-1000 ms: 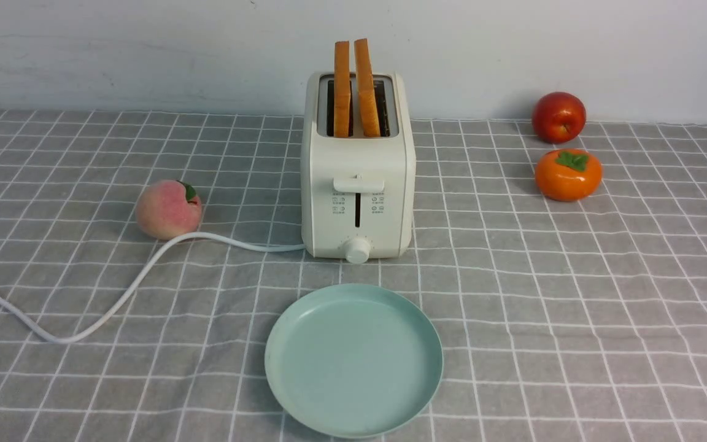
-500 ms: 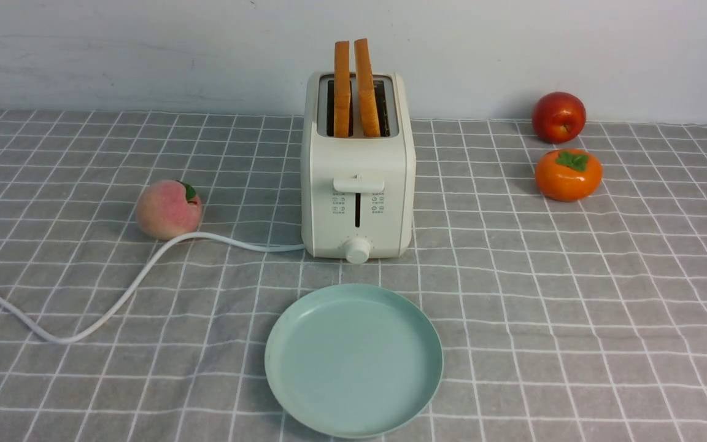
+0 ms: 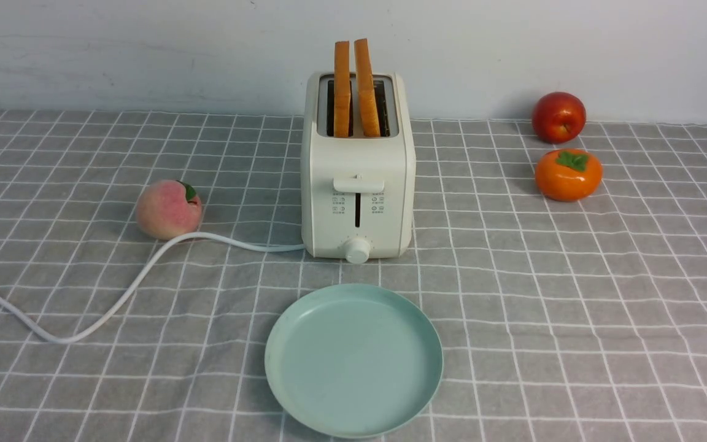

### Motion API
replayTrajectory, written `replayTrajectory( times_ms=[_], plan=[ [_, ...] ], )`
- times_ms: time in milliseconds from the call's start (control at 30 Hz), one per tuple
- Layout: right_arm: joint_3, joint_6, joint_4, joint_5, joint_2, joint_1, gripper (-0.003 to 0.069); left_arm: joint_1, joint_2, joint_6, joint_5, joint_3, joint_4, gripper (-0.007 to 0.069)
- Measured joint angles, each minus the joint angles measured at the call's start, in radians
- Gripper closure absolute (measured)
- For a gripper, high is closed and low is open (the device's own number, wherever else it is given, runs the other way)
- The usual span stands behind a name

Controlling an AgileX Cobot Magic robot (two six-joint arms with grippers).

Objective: Take toasted bread from bread machine on grey coffee table place on plate.
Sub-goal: 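Reach for a toast slice standing in the toaster with the left gripper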

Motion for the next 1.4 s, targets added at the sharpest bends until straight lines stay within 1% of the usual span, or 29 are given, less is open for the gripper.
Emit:
replayTrajectory(
  times_ms=[467,567,667,733,800,833,867,967,1033,1100,1133,1167,1200,1233,1267,1300,1367,1400],
  plan=[
    [0.0,0.0,-0.001,0.0,0.0,0.0,0.0419,0.0,0.0,0.0,0.0,0.0,0.0,0.0386],
    [0.0,0.0,-0.005,0.0,0.0,0.0,0.0419,0.0,0.0,0.0,-0.021,0.0,0.013,0.0386],
    [0.0,0.0,-0.008,0.0,0.0,0.0,0.0419,0.0,0.0,-0.011,-0.055,0.0,-0.003,0.0386],
    [0.001,0.0,-0.001,-0.01,0.0,0.0,0.0419,0.0,0.0,-0.039,-0.119,0.0,-0.067,0.0386],
    [0.008,0.004,0.041,-0.057,0.0,0.0,0.0419,0.0,0.0,-0.07,-0.176,0.0,-0.137,0.0386],
    [0.011,0.013,0.086,-0.091,0.0,0.0,0.0419,0.0,0.0,-0.085,-0.207,0.0,-0.176,0.0386],
    [0.011,0.036,0.161,-0.145,0.0,0.0,0.0419,0.0,0.0,-0.096,-0.248,0.0,-0.228,0.0386],
    [0.011,0.063,0.265,-0.241,0.0,0.0,0.0419,0.0,0.0,-0.105,-0.323,0.0,-0.319,0.0386],
    [0.011,0.073,0.317,-0.305,0.0,0.0,0.0419,0.0,0.0,-0.116,-0.393,0.0,-0.409,0.039],
    [0.011,0.073,0.337,-0.346,0.0,0.0,0.0419,0.0,0.0,-0.135,-0.473,0.0,-0.502,0.0414],
    [0.011,0.071,0.337,-0.35,0.0,0.0,0.0419,0.0,0.0,-0.143,-0.534,0.0,-0.551,0.0447],
    [0.011,0.071,0.338,-0.35,0.0,0.0,0.0419,0.0,0.0,-0.143,-0.543,0.0,-0.556,0.0462],
    [0.011,0.07,0.343,-0.358,0.0,0.0,0.0419,0.0,0.0,-0.149,-0.596,0.0,-0.578,0.0517],
    [0.011,0.07,0.349,-0.364,0.0,0.0,0.0419,0.0,0.0,-0.15,-0.613,0.0,-0.582,0.0539],
    [0.011,0.078,0.374,-0.399,0.0,0.0,0.0422,0.0,0.0,-0.155,-0.666,-0.001,-0.592,0.061],
    [0.006,0.101,0.393,-0.428,0.0,0.0,0.0426,0.0,0.0,-0.157,-0.679,-0.015,-0.593,0.0638],
    [-0.021,0.124,0.406,-0.43,0.0,0.0,0.0431,0.0,0.0,-0.159,-0.668,-0.046,-0.592,0.0638],
    [-0.097,0.141,0.401,-0.407,0.002,0.0,0.0445,0.0,0.0,-0.158,-0.624,-0.102,-0.582,0.0638]
  ],
)
